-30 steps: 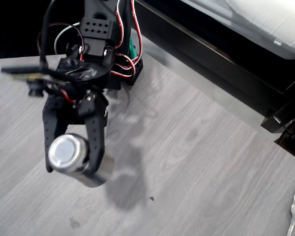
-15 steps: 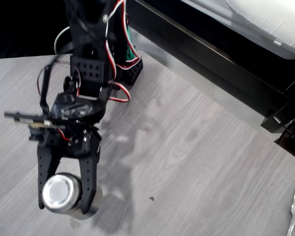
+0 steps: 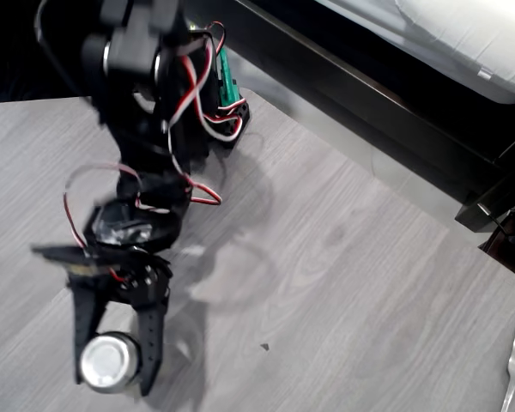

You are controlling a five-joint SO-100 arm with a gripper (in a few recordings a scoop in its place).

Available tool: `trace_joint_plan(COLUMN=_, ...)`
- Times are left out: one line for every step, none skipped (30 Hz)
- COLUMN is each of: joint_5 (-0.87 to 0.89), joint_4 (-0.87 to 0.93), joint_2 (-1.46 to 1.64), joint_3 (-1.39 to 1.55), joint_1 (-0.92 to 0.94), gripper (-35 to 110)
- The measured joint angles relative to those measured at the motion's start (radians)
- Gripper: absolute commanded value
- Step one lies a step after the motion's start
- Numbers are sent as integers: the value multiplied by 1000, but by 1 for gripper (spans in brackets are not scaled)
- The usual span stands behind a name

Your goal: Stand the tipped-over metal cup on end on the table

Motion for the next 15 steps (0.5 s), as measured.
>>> trace_joint_plan(joint_5=0, joint_4=-5, joint_2=-38, joint_3=-6, joint_1=0, gripper=0)
trace_joint_plan(joint_5=0, joint_4=-5, joint_2=-67, joint_3=-6, joint_1=-5, gripper=0)
trace_joint_plan(joint_5=0, joint_4=-6, joint_2=-87, joint_3=-9, joint_1=-12, gripper=0)
trace_joint_plan(joint_5=0, joint_4=-8, joint_2=-106, joint_3=-14, joint_1=-20, gripper=0)
trace_joint_plan(joint_5=0, joint_4=-8, joint_2=-124, joint_3=-15, joint_1=-26, gripper=0)
trace_joint_plan(joint_5=0, joint_4=-11, joint_2=-129, joint_3=-15, joint_1=-28, gripper=0)
trace_joint_plan(joint_5=0, joint_4=-14, joint_2=-146, joint_3=-18, joint_1=-29, gripper=0)
trace_joint_plan(joint_5=0, joint_4=-20, joint_2=-158, joint_3=-18, joint_1=-29, gripper=0)
trace_joint_plan(joint_5=0, joint_4=-26, joint_2=-169, joint_3=-25, joint_1=-31, gripper=0)
trace_joint_plan(joint_5=0, joint_4=-34, joint_2=-179, joint_3=-32, joint_1=-32, gripper=0)
trace_joint_plan(joint_5=0, joint_4=-34, joint_2=-190, joint_3=-43, joint_1=-34, gripper=0)
trace_joint_plan(joint_5=0, joint_4=-34, joint_2=-199, joint_3=-55, joint_1=-35, gripper=1)
trace_joint_plan(joint_5=0, joint_4=-35, joint_2=-207, joint_3=-60, joint_1=-37, gripper=9)
trace_joint_plan(joint_5=0, joint_4=-35, joint_2=-213, joint_3=-66, joint_1=-37, gripper=17)
trace_joint_plan(joint_5=-2, joint_4=-35, joint_2=-219, joint_3=-72, joint_1=-37, gripper=22)
